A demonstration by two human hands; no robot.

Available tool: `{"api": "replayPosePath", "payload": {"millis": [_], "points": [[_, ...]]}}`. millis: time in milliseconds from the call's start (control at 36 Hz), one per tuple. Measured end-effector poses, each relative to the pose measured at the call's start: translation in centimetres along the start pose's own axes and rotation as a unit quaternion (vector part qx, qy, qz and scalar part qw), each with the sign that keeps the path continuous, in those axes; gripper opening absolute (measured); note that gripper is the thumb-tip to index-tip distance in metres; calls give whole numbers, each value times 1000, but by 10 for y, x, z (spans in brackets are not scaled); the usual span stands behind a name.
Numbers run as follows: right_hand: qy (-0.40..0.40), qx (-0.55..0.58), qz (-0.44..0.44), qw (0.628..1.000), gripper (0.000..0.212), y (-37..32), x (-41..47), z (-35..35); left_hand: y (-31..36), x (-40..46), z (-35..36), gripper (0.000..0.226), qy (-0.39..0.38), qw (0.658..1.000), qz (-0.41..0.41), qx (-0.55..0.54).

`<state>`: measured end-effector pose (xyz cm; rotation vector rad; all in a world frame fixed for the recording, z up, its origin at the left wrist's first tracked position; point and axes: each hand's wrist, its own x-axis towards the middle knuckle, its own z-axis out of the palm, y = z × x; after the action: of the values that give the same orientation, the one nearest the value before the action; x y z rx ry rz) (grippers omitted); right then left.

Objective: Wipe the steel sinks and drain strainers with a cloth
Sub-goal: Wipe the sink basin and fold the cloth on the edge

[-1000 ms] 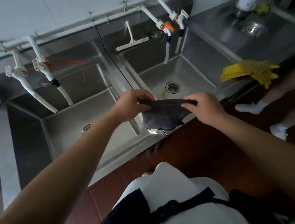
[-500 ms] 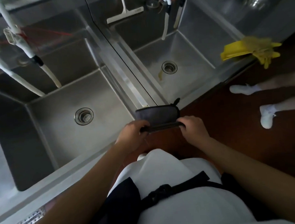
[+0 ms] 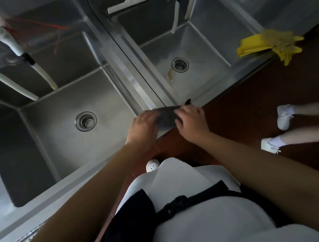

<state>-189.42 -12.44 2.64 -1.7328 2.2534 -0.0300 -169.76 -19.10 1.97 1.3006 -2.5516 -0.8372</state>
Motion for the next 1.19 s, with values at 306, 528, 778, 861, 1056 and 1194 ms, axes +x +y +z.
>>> {"api": "replayPosePath", "payload": {"millis": [306,528,778,861,1056,1194], "points": [[-64,-60,-77,993,51,24,18,4,-22,3,9,58,-98,991,9,86],[-202,93,-98,970,36,45,71,-55,6,36,-33,41,-8,999,-25,-21],[-384,362,-44,848,26,147,138,-128,116,148,-71,43,-22,983,-95,-158],[-419,374,-62,825,28,197,166,-155,157,193,-81,47,-56,975,-89,-195],[-475,369,-166,781,46,251,224,-196,216,288,-84,38,-179,905,-108,-371],[-387,381,-111,832,23,232,264,-143,204,322,-44,38,-13,897,-258,-358]]}}
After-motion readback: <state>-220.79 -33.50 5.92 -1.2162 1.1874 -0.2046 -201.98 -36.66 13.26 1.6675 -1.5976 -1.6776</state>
